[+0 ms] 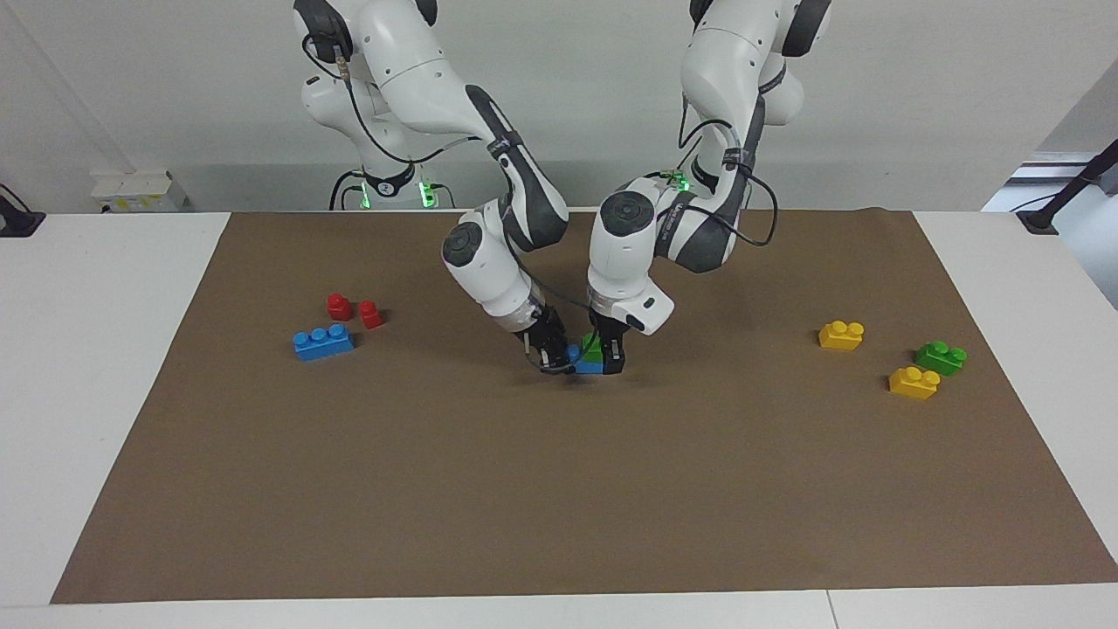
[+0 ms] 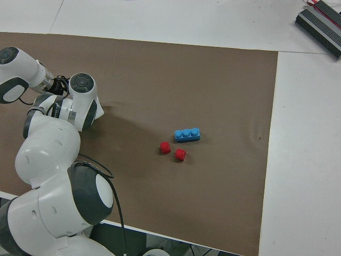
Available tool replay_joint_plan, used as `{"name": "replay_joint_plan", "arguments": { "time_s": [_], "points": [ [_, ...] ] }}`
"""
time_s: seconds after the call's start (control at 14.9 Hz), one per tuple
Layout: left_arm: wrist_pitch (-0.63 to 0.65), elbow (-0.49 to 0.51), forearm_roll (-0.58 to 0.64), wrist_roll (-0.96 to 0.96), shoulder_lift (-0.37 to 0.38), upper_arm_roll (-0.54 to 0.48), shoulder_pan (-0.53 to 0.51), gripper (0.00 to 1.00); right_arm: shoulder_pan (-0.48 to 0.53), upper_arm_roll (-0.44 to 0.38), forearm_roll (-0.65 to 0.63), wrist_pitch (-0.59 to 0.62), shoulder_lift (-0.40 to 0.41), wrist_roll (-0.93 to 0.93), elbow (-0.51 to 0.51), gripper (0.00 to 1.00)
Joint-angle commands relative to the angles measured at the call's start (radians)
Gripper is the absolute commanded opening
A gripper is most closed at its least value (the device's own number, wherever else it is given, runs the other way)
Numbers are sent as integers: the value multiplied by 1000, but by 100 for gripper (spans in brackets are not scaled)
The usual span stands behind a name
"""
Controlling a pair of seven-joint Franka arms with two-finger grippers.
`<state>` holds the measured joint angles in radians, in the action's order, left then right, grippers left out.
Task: Remove green block with left arm and hold with right
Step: 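Pull the green brick away with the left gripper while the right gripper pulls blue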
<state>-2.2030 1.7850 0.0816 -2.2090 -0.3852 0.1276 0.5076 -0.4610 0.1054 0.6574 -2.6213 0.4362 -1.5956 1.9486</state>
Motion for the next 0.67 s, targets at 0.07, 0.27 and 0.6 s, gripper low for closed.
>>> {"name": "replay_joint_plan", "arguments": {
  "time_s": [0.07, 0.27, 0.6],
  "points": [
    [-18, 5, 29, -11, 2, -14, 15, 0, -5, 2, 27, -20, 4, -3, 9, 0],
    [-3, 4, 29, 2, 28, -14, 3, 0, -1, 2, 25, -20, 4, -1, 4, 0],
    [91, 1, 27, 43, 120, -13, -49, 0, -7, 0, 25, -26, 4, 3, 1, 0]
  ]
}}
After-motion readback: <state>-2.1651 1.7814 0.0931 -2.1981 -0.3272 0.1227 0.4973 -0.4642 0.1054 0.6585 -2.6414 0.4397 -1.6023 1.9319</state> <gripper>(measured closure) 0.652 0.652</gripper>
